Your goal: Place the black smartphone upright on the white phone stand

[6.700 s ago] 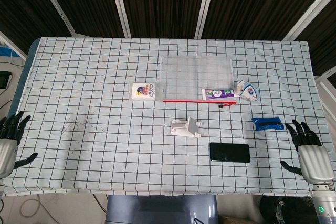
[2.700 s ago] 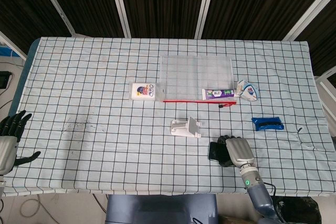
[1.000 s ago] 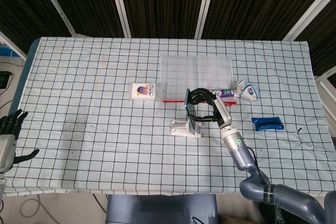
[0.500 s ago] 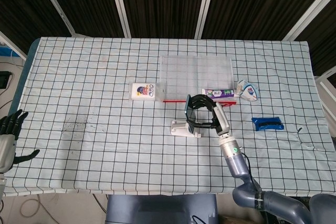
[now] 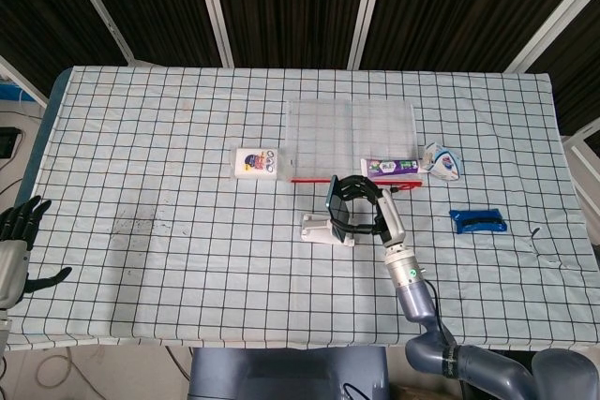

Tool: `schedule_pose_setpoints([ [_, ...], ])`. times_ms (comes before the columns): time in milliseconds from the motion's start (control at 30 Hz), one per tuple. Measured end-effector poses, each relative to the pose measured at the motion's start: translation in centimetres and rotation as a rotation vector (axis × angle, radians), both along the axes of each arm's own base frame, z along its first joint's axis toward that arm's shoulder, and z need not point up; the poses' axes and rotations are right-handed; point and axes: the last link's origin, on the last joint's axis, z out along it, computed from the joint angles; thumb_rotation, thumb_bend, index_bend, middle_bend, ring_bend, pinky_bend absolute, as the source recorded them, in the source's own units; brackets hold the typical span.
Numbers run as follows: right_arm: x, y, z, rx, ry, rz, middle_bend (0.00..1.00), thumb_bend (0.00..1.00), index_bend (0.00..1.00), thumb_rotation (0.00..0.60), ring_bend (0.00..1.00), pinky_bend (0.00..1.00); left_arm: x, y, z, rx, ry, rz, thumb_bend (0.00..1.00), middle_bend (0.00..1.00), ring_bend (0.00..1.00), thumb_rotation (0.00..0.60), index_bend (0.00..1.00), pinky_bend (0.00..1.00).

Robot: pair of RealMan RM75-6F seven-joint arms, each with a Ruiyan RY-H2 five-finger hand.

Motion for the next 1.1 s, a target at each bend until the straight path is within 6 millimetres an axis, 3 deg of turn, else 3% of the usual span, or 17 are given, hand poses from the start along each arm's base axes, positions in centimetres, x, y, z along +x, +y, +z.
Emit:
schedule_pose_setpoints([
  [867, -0.5, 0.1, -1.8, 0.007, 0.025, -0.039, 0.51, 0.32, 0.56, 0.600, 0.45, 0.47, 0.0, 0.1, 0.1, 0.000, -0.006, 0.004, 0.00, 0.00, 0.00, 0.600, 0.00, 0.00],
  [1100, -0.6, 0.3, -1.9, -0.007, 0.045, -0.037, 0.47, 0.31, 0.56, 0.600, 0.41, 0.44, 0.0, 0.1, 0.1, 0.001, -0.007, 0.004, 0.00, 0.00, 0.00, 0.600, 0.00, 0.00],
])
